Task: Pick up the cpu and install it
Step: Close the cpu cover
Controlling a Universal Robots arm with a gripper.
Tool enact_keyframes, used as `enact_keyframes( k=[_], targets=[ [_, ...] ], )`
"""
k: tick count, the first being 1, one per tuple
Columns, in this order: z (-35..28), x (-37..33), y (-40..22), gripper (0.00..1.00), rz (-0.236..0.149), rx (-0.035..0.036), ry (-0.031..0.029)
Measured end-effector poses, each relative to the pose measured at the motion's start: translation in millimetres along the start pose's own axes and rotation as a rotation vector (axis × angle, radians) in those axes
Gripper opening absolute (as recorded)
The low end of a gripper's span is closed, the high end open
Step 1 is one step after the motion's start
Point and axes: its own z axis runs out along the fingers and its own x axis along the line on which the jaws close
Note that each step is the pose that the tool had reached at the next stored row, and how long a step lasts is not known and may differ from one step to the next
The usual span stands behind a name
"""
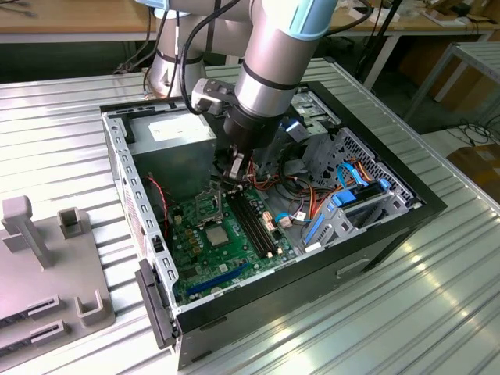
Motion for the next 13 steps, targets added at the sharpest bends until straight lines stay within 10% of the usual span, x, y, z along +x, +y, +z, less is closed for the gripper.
enact_keyframes(
  k=[13],
  targets=[
    [-2.8, 6.5, -4.8, 0.11, -0.004, 0.0002, 0.0004]
  ],
)
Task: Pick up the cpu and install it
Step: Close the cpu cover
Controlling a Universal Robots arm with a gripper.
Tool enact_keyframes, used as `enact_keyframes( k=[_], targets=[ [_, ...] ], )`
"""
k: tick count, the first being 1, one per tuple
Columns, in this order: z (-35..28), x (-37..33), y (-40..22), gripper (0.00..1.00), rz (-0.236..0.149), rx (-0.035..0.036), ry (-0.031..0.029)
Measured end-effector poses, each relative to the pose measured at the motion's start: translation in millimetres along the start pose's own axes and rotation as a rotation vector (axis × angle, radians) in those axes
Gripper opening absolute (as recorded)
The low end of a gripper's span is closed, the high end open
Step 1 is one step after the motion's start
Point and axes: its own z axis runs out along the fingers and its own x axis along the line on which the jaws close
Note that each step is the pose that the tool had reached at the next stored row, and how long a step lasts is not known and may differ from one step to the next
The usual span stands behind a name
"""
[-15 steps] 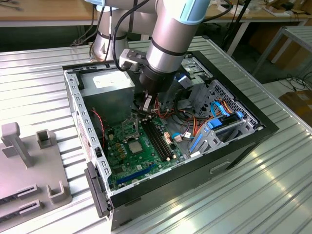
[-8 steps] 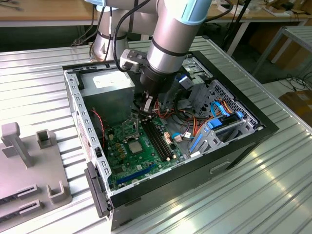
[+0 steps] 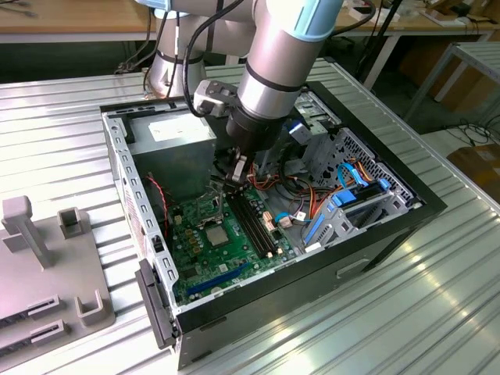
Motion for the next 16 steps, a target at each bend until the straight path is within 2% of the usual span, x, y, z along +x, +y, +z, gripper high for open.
enact_keyframes(
  k=[16],
  targets=[
    [-1.4, 10.4, -8.0, 0.11, -0.005, 0.0002, 0.0004]
  ],
)
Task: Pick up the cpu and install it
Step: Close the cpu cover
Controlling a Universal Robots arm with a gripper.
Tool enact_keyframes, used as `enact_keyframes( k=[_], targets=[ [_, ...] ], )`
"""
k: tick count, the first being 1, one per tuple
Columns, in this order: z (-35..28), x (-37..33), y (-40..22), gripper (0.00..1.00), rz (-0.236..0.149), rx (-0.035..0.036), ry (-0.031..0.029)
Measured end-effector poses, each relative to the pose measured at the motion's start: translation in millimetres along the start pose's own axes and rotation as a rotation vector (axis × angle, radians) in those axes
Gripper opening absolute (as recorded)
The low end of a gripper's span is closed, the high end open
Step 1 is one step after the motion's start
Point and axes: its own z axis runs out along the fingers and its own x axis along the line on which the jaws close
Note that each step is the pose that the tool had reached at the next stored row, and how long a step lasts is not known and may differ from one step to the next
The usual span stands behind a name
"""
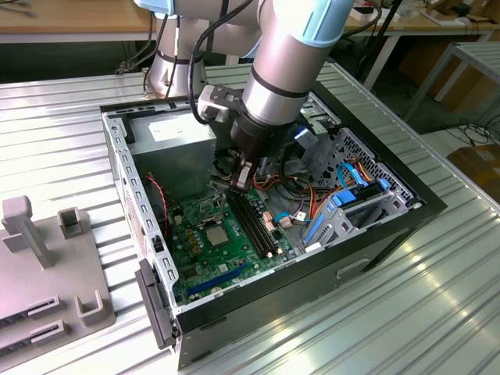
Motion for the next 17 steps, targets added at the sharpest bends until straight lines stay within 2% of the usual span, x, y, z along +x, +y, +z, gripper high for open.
enact_keyframes(
  k=[17],
  targets=[
    [-0.4, 14.9, -11.4, 0.11, -0.003, 0.0001, 0.0003]
  ],
)
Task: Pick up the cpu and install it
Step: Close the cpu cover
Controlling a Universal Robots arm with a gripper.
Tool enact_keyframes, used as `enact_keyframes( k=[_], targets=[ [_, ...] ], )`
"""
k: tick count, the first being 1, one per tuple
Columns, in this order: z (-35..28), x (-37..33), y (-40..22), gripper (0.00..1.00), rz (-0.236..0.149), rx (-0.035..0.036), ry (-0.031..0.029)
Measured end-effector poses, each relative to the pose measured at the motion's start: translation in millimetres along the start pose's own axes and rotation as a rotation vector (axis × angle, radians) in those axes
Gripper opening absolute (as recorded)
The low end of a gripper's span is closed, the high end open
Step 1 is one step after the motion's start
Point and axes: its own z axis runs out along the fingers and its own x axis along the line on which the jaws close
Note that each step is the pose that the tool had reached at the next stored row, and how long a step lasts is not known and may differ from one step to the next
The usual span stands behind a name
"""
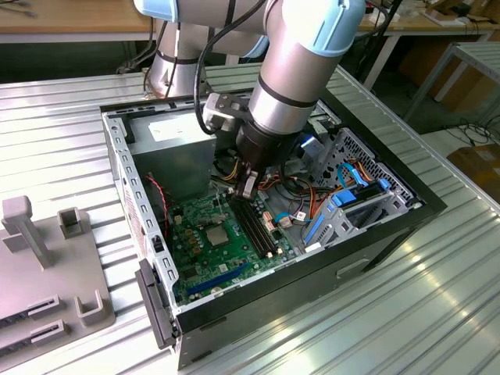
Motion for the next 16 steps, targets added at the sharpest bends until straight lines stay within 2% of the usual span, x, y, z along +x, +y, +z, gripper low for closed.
enact_keyframes(
  k=[7, 13, 16],
  targets=[
    [0.0, 0.3, -0.3, 0.11, 0.0, -0.0001, -0.0001],
    [0.2, -9.0, 6.1, 0.11, 0.0, -0.0001, 0.0],
    [0.3, -9.8, 6.7, 0.11, 0.0, -0.0001, 0.0]
  ],
)
